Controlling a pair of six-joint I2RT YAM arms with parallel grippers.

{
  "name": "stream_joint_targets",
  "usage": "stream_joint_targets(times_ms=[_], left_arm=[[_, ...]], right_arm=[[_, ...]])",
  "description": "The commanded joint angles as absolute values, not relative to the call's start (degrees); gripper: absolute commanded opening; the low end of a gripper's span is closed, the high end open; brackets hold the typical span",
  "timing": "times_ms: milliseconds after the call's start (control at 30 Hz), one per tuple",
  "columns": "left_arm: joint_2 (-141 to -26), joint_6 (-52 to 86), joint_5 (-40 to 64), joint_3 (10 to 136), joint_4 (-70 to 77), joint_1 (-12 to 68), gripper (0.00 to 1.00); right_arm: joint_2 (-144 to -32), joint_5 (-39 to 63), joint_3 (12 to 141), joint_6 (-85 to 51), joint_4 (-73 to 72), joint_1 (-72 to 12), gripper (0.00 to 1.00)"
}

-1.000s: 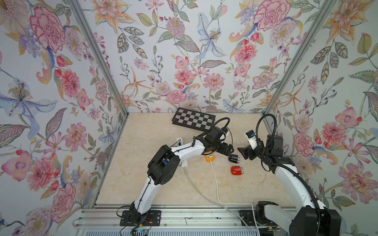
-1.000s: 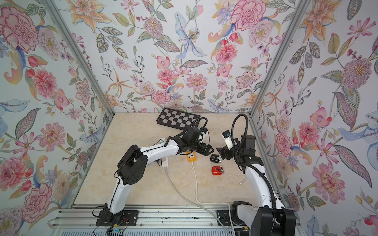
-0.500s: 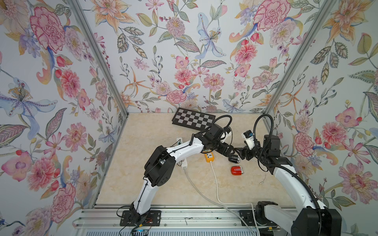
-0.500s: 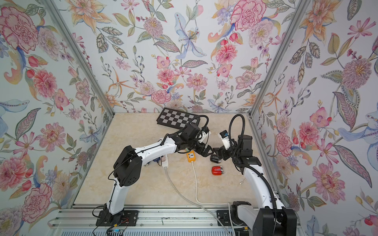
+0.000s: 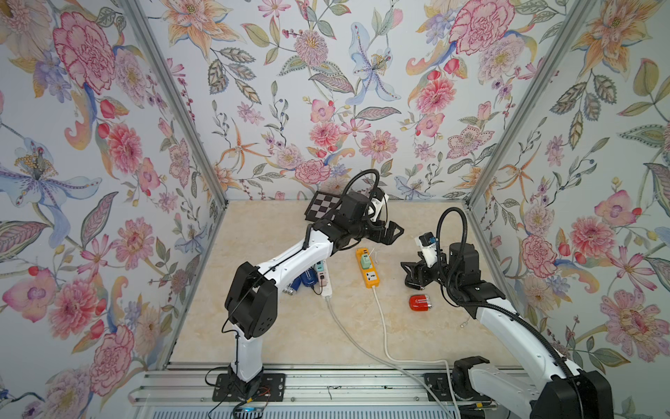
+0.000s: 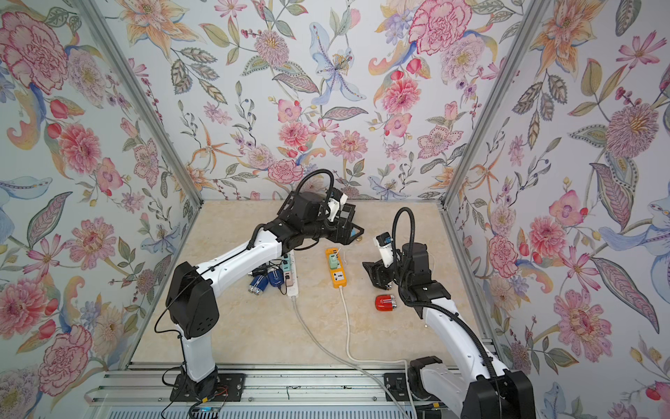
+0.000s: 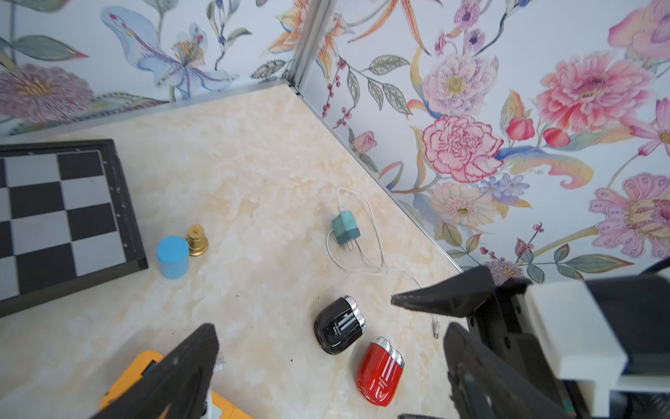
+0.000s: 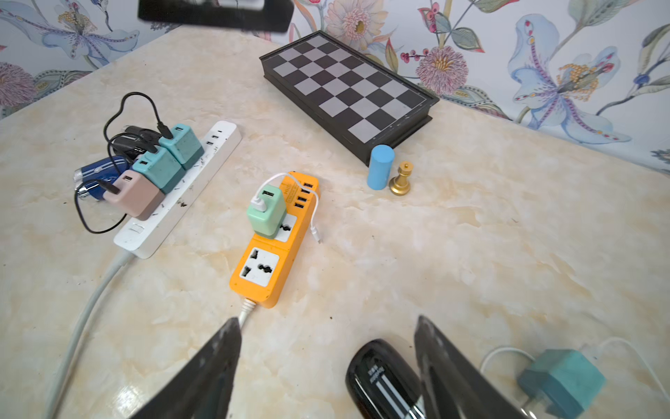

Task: Unplug the electric shaver
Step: Place the charging cable at the center of the board, then remove the plug from the socket.

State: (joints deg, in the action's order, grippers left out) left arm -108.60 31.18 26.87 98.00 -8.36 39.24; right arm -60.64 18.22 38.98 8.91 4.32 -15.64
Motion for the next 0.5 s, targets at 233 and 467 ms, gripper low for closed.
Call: stream_joint_targets(times_ms=[233, 467], left_arm=[[-109.45, 38.08, 13.34, 102.06, -16.65, 31.63, 0.93], [-122.35, 39.4, 4.67, 118.29, -33.42, 29.88, 0.89]], right_arm=[[-75.28, 2.03, 43.34, -1.07, -2.56, -32.28, 0.72], [-88.86, -4.03, 53.36, -3.47, -2.72, -36.82, 0.69]])
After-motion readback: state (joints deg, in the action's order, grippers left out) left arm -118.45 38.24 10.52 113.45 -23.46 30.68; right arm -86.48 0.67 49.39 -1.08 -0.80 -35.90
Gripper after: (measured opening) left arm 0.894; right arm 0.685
